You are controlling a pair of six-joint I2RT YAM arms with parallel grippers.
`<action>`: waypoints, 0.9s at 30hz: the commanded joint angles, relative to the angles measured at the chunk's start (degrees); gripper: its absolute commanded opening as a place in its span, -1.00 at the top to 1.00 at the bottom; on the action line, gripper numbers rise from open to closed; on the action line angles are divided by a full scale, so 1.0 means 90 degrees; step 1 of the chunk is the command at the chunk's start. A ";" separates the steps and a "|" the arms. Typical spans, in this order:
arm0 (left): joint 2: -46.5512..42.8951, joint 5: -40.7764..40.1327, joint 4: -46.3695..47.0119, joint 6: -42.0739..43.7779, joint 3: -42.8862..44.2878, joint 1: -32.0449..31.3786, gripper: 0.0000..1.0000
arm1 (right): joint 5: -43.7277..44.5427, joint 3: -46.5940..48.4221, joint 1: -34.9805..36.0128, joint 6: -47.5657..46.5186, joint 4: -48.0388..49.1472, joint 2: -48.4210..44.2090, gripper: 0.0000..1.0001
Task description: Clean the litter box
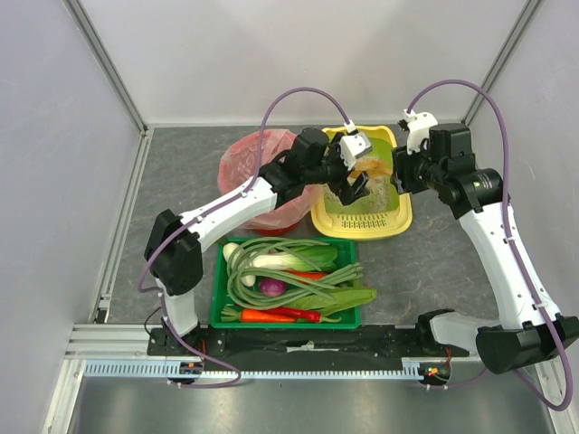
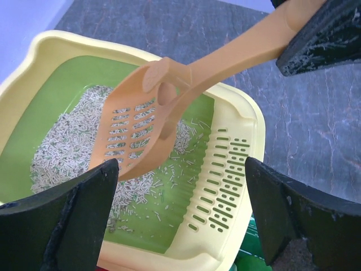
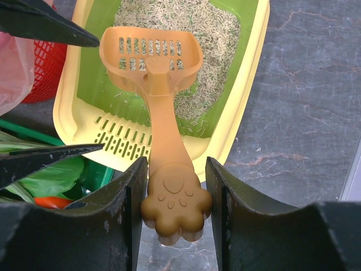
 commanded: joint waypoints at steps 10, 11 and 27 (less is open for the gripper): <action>-0.0651 0.1150 0.1212 -0.1481 -0.0354 0.0384 -0.98 | 0.0274 -0.0292 -0.0028 0.0202 0.0148 -0.0124 1.00; -0.0681 0.1200 0.1183 -0.1587 -0.0364 0.0394 -0.99 | 0.0343 -0.0283 -0.0008 0.0232 0.0099 -0.0104 1.00; -0.2418 0.0021 -0.0182 -0.2849 -0.0910 0.2502 -0.96 | 0.1632 0.0957 0.0655 0.0749 -0.1170 0.1457 1.00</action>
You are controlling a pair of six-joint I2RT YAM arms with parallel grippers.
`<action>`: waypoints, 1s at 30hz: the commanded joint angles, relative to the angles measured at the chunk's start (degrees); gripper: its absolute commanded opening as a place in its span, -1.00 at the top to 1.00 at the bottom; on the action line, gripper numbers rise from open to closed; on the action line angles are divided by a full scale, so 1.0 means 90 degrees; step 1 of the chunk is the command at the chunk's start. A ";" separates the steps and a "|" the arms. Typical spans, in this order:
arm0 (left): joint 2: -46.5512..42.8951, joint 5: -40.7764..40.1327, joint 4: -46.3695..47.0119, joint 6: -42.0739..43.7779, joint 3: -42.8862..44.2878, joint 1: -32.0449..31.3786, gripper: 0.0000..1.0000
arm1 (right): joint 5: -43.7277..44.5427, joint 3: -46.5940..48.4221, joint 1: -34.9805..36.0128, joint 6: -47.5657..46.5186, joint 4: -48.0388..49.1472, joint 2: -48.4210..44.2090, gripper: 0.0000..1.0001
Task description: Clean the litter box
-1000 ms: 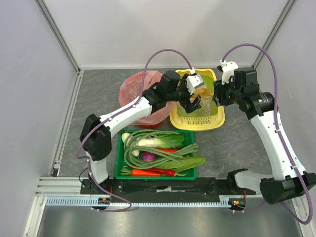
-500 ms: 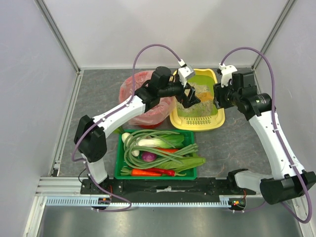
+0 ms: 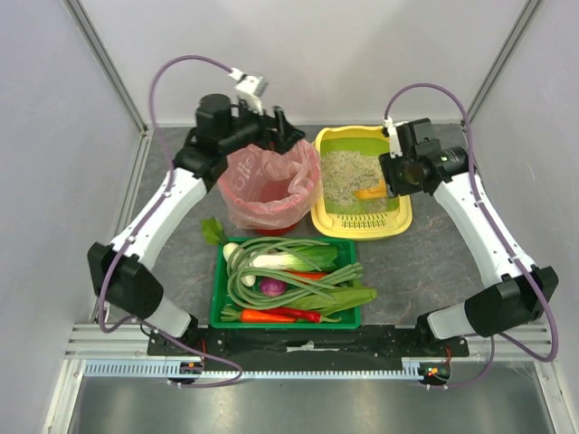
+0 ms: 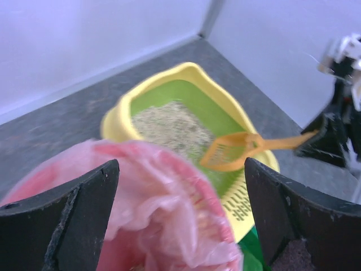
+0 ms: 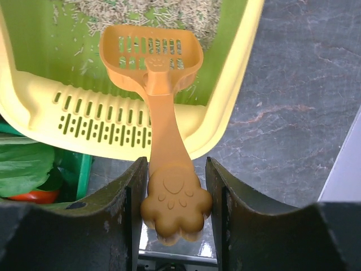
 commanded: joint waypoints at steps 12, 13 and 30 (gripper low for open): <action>-0.1349 -0.0883 -0.1123 -0.0338 -0.0938 0.1398 -0.96 | 0.1523 0.0835 0.1370 0.0573 -0.0377 0.1181 1.00; -0.1340 -0.0882 -0.1249 -0.0299 -0.0928 0.1437 -0.96 | 0.1572 0.0806 0.1409 0.0651 -0.0358 0.1230 1.00; -0.1564 -0.0765 -0.1309 -0.0279 -0.1231 0.1760 -0.96 | 0.2373 -0.1303 0.1693 0.1101 0.1350 0.0801 1.00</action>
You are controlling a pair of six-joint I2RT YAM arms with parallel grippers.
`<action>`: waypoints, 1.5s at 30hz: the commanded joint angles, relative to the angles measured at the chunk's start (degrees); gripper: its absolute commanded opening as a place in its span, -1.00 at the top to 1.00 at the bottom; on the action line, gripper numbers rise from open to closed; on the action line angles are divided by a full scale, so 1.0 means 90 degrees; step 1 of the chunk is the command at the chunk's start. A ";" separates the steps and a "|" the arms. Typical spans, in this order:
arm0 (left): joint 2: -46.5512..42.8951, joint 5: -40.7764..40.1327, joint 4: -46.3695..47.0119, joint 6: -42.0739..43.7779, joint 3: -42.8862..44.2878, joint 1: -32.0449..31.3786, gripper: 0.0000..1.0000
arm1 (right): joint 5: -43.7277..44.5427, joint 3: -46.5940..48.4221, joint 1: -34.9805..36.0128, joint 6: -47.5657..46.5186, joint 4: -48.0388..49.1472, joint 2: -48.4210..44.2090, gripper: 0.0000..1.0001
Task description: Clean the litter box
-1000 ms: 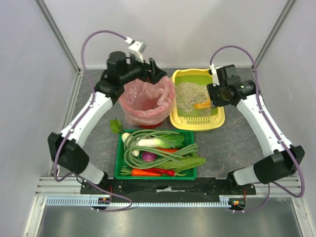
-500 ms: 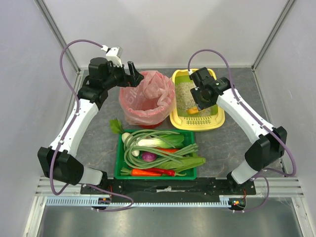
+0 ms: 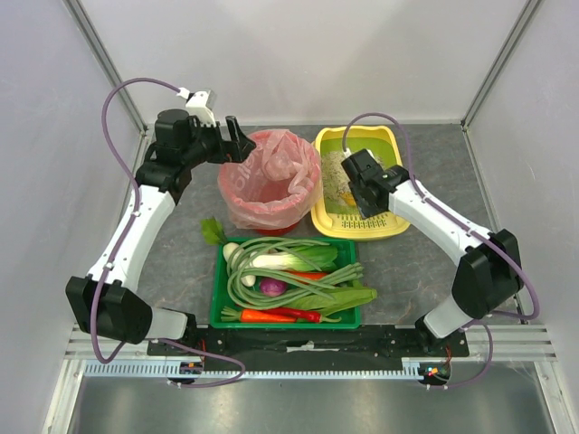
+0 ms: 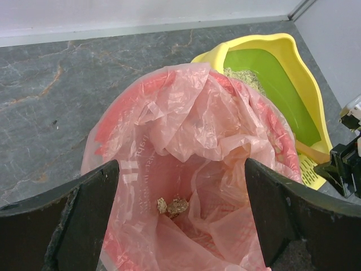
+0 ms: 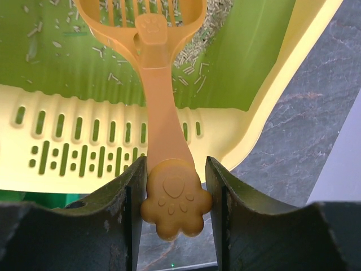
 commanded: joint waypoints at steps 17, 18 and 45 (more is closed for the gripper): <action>-0.0268 0.0097 0.0317 -0.0529 -0.0338 0.0048 -0.94 | 0.0470 -0.2265 0.0022 0.0227 0.2983 -0.0837 1.00; -0.0268 0.0088 0.0317 -0.0548 -0.0339 0.0048 -0.94 | 0.0490 -0.2295 0.0022 0.0198 0.3158 -0.0817 1.00; -0.0160 0.0185 0.0346 -0.0685 -0.0416 0.0048 -0.93 | 0.0412 -0.0656 0.0002 0.0227 0.1578 -0.0671 1.00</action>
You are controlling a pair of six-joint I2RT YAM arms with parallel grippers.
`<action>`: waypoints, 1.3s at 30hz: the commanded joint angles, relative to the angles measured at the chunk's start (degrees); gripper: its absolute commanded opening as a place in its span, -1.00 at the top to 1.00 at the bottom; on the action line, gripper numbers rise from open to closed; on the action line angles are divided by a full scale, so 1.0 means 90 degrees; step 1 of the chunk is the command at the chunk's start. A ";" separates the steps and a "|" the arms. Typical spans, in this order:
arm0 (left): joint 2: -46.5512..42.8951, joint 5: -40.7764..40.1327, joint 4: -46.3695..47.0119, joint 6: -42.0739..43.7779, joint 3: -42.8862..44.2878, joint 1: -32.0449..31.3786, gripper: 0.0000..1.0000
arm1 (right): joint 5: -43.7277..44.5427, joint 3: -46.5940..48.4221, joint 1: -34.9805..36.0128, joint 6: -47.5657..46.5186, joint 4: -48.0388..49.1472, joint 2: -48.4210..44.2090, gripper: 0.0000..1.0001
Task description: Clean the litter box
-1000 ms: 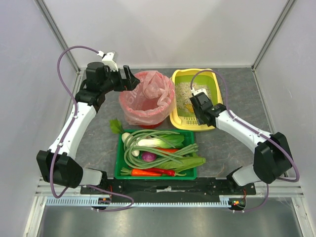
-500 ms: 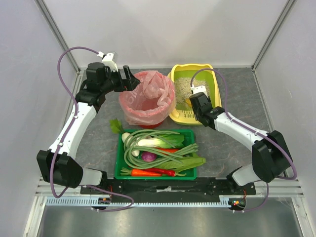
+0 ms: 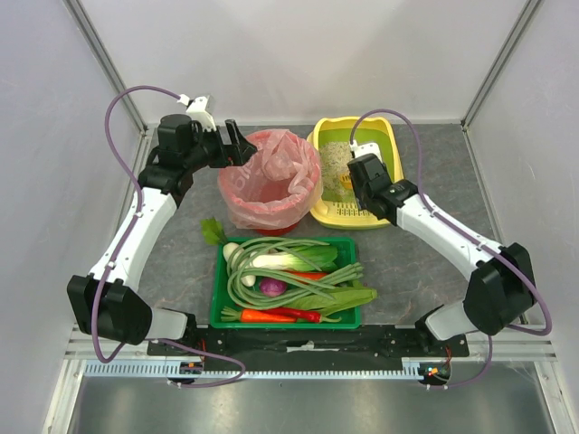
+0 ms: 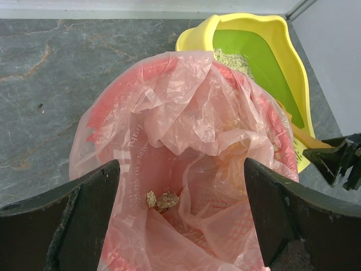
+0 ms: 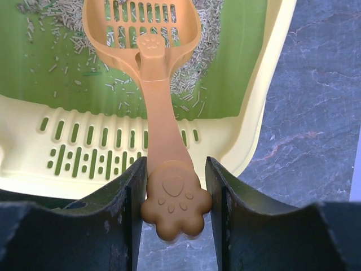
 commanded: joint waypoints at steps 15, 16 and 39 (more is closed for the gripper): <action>-0.0146 0.0259 0.0218 -0.0202 -0.0304 0.0029 -0.93 | -0.0909 0.1753 -0.0242 -0.0429 -0.1367 0.0941 1.00; -0.0165 0.0258 0.0208 -0.0192 -0.0304 0.0029 -0.93 | -0.0900 0.1792 -0.0242 -0.0449 -0.1347 0.1009 1.00; 0.0059 0.0112 0.0091 -0.0006 0.0048 0.0087 -0.93 | -0.0294 0.1021 -0.0281 -0.0693 0.0585 0.1811 1.00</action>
